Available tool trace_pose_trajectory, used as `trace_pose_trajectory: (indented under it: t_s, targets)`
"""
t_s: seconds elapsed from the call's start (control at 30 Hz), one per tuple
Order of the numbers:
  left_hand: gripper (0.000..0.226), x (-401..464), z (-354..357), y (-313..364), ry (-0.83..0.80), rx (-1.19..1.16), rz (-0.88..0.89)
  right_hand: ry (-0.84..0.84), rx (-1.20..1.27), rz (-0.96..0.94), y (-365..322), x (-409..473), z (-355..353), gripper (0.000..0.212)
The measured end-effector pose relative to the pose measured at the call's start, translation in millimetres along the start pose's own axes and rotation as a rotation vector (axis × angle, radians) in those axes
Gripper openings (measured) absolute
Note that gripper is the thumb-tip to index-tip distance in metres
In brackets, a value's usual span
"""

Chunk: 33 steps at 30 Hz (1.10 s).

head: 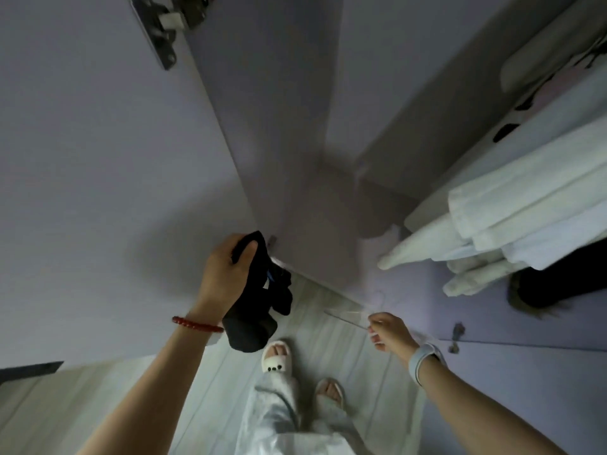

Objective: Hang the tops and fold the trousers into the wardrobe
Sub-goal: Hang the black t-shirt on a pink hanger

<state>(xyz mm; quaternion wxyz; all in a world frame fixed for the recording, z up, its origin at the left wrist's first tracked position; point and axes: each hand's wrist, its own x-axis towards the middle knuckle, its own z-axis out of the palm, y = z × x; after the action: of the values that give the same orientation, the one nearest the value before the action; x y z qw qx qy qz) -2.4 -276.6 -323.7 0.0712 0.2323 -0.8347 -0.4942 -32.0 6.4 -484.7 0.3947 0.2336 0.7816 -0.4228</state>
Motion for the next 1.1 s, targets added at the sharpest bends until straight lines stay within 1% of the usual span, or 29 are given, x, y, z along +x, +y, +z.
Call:
trace_pose_trajectory:
  t_s: [0.07, 0.13, 0.2, 0.27, 0.37, 0.43, 0.5, 0.57, 0.6, 0.7, 0.77, 0.8, 0.83, 0.87, 0.9, 0.93, 1.0, 1.1]
  targets:
    - [0.024, -3, 26, -30, -0.036, -0.059, -0.053, 0.027, -0.122, 0.028, 40, 35, 6, 0.017]
    - [0.023, -2, 57, -64, -0.063, -0.125, -0.077, 0.055, -0.226, 0.049, 81, 72, 13, 0.033]
    - [0.022, 2, 94, -106, -0.080, -0.146, -0.075, 0.083, -0.306, 0.103, 120, 111, 22, 0.037]
    - [0.024, 10, 131, -147, -0.082, -0.149, -0.074, 0.109, -0.332, 0.132, 151, 155, 32, 0.041]
    - [0.019, 35, 192, -222, -0.055, -0.170, -0.031, 0.154, -0.397, 0.115, 204, 251, 47, 0.057]
    - [0.015, 51, 213, -245, -0.017, -0.205, 0.025, 0.168, -0.491, 0.100, 215, 295, 49, 0.064]
    - [0.023, 64, 245, -280, 0.000, -0.217, 0.104, 0.142, -0.586, 0.066, 238, 352, 58, 0.071]
    - [0.026, 77, 277, -313, -0.024, -0.179, 0.136, 0.104, -0.642, 0.050, 252, 401, 67, 0.079]
    - [0.023, 82, 292, -330, -0.034, -0.166, 0.135, 0.097, -0.668, 0.045, 259, 419, 72, 0.075]
    - [0.011, 96, 326, -377, -0.056, -0.124, 0.134, 0.065, -0.740, -0.054, 274, 456, 87, 0.036]
    - [0.008, 100, 338, -391, -0.060, -0.118, 0.127, 0.034, -0.755, -0.127, 278, 462, 91, 0.017]
    - [0.008, 98, 340, -392, -0.052, -0.113, 0.128, 0.040, -0.732, -0.128, 281, 461, 92, 0.012]
    - [0.008, 96, 339, -391, -0.047, -0.100, 0.140, 0.051, -0.703, -0.121, 282, 458, 93, 0.016]
    - [0.008, 93, 336, -390, -0.048, -0.080, 0.152, 0.049, -0.745, -0.118, 283, 455, 96, 0.024]
    - [0.008, 90, 333, -389, -0.055, -0.061, 0.154, 0.036, -0.798, -0.111, 284, 451, 99, 0.039]
    - [0.008, 86, 330, -389, -0.068, -0.040, 0.151, 0.023, -0.881, -0.092, 288, 449, 103, 0.047]
    - [0.008, 78, 325, -394, -0.106, 0.001, 0.156, 0.052, -1.058, -0.098, 288, 445, 115, 0.048]
    - [0.010, 67, 328, -414, -0.132, 0.030, 0.167, 0.181, -1.194, -0.131, 294, 456, 130, 0.047]
